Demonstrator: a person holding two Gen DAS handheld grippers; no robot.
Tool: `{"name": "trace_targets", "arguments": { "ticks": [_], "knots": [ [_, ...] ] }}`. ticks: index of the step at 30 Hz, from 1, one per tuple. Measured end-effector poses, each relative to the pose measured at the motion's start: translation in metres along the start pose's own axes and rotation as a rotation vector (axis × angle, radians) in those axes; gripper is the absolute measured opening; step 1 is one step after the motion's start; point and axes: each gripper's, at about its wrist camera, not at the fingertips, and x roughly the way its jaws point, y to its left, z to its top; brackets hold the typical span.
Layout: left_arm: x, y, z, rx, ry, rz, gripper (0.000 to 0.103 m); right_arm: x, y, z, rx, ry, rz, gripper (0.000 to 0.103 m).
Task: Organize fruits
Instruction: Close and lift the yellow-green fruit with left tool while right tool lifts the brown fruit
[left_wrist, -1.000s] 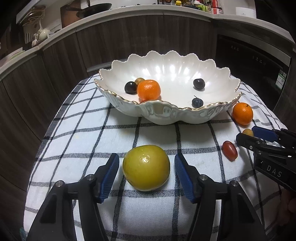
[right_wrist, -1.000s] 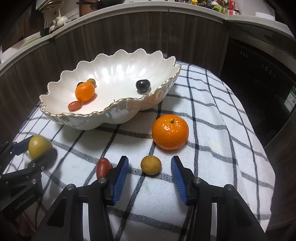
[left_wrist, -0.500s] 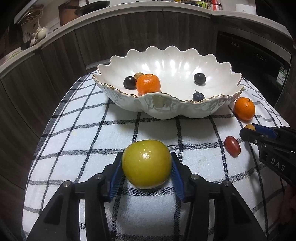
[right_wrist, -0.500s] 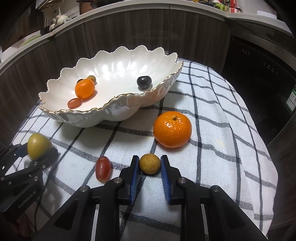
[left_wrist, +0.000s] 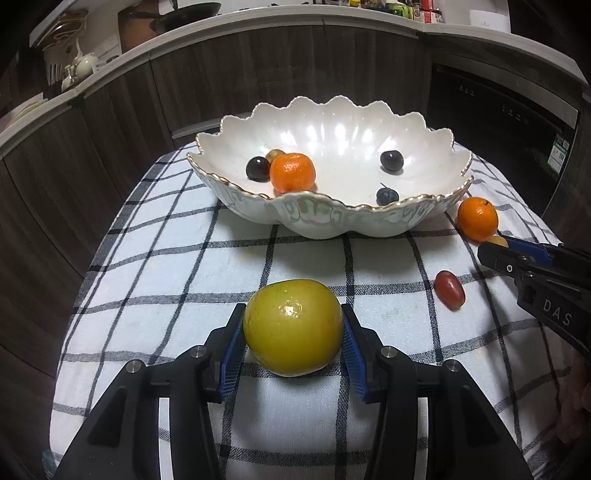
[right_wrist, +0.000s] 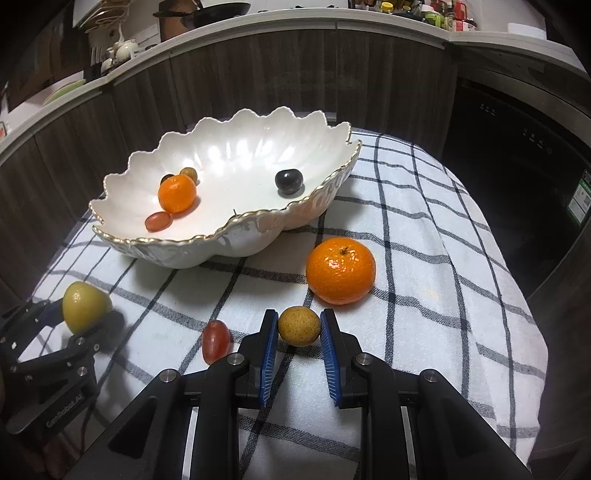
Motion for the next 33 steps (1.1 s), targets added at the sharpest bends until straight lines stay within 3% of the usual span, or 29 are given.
{"name": "trace_targets", "arguments": {
  "ticks": [33],
  "knots": [
    [-0.069,0.02,0.046,-0.061,-0.142,-0.002,0.048,-0.071,0.019,0.054,-0.063,-0.176,0.002,0.025]
  ]
}}
